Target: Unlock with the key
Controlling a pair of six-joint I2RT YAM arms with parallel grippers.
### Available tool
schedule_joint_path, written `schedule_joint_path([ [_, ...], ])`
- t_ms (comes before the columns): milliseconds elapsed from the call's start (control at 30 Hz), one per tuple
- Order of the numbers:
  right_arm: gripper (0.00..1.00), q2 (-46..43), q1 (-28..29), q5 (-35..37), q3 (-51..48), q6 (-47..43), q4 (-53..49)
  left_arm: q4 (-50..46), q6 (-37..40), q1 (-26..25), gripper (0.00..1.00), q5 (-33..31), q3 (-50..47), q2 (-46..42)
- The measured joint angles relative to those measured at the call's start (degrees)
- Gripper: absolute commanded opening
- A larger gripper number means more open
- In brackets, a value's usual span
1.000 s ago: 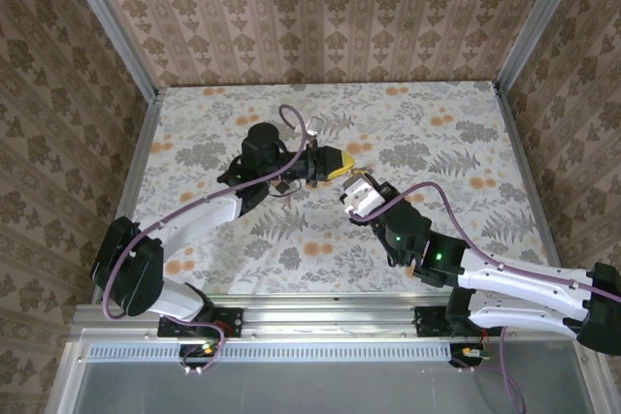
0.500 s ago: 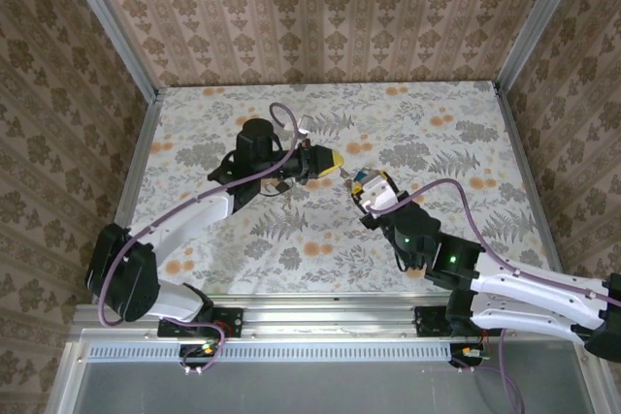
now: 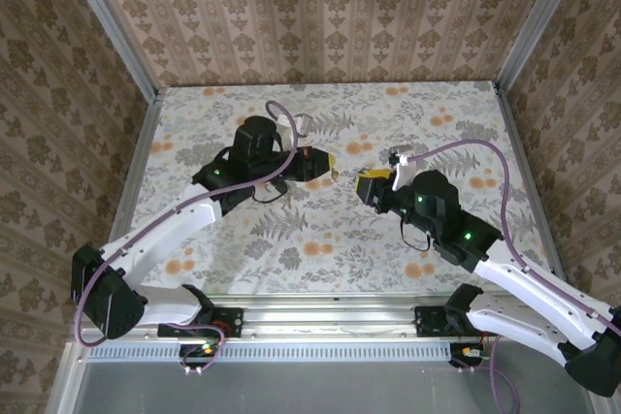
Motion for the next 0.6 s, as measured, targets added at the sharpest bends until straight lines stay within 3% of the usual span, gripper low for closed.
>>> schedule_joint_path([
  [233, 0.45, 2.4, -5.0, -14.3, -6.1, 15.9, 17.5, 6.6, 0.0, -2.9, 0.0, -0.2, -3.2, 0.0],
  [433, 0.37, 3.5, -7.0, -19.5, -8.5, 23.7, 26.1, 13.4, -1.1, -3.1, 0.0, 0.2, -5.5, -1.3],
  [600, 0.39, 3.5, -7.3, -22.1, -8.5, 26.5, 30.4, 16.7, -2.1, -3.1, 0.0, 0.2, -6.6, -2.8],
])
